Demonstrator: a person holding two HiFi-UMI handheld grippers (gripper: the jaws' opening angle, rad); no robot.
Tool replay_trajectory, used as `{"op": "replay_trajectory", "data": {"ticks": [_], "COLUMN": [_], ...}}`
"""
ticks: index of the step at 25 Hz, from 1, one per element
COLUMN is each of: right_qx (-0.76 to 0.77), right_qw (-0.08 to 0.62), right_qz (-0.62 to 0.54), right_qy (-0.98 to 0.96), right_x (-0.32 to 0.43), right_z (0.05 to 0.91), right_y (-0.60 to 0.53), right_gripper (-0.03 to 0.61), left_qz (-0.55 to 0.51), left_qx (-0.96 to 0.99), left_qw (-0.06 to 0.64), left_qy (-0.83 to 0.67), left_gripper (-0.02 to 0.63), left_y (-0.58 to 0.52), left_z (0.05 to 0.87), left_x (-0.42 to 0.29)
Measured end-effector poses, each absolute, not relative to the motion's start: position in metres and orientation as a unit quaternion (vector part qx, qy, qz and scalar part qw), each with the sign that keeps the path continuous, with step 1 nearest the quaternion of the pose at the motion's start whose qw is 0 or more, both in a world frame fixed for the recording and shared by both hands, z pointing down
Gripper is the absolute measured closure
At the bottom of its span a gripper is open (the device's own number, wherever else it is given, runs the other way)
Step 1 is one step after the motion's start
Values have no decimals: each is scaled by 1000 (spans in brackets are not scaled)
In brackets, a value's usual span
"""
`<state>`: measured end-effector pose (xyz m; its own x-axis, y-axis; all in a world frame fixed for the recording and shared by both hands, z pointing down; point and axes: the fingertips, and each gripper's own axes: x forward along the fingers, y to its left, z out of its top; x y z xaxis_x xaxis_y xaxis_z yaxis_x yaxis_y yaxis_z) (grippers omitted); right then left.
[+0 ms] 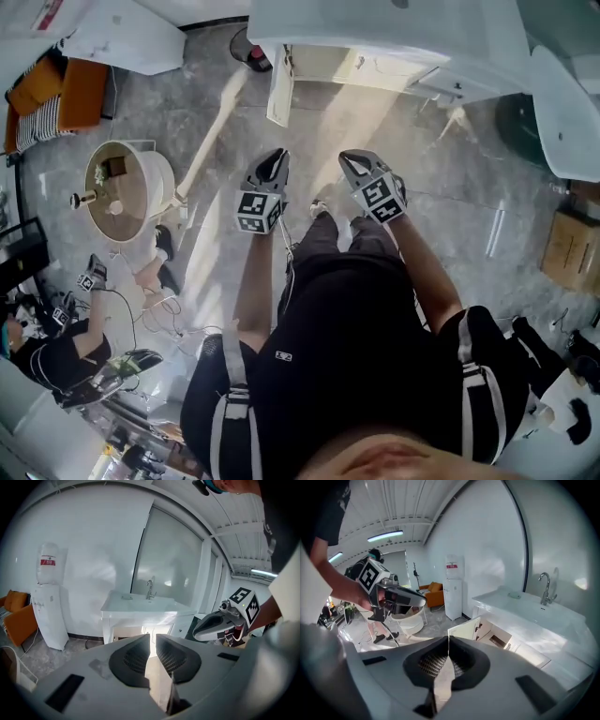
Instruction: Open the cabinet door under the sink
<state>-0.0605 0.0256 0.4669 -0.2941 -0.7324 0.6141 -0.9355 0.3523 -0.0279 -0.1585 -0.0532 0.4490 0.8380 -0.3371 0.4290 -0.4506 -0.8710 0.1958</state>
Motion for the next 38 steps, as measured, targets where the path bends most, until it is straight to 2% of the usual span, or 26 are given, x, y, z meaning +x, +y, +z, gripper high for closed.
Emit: {"op": "replay_trajectory", "data": {"ticks": [6,12,20,38], "right_qx": [515,514,502,501], "right_qw": [280,281,254,254], "right_qz": [177,182,136,144], "right_qy": [-790,-790,-815,-815], "right_x": [-26,-3,5,12], "right_z": [461,449,419,420], "right_y": [64,90,93,119], "right_gripper": [520,520,520,520], "left_qz": [161,176,183,186], "left_qx": [950,952,957,956], "left_qw": [174,147,114,121], "left_qy": [-205,-205,-194,-192], "left_gripper": [568,568,568,568], "left_y": [-14,23,41,72], "left_z": [411,400,387,389], "left_x": [-125,-122,-101,-95]}}
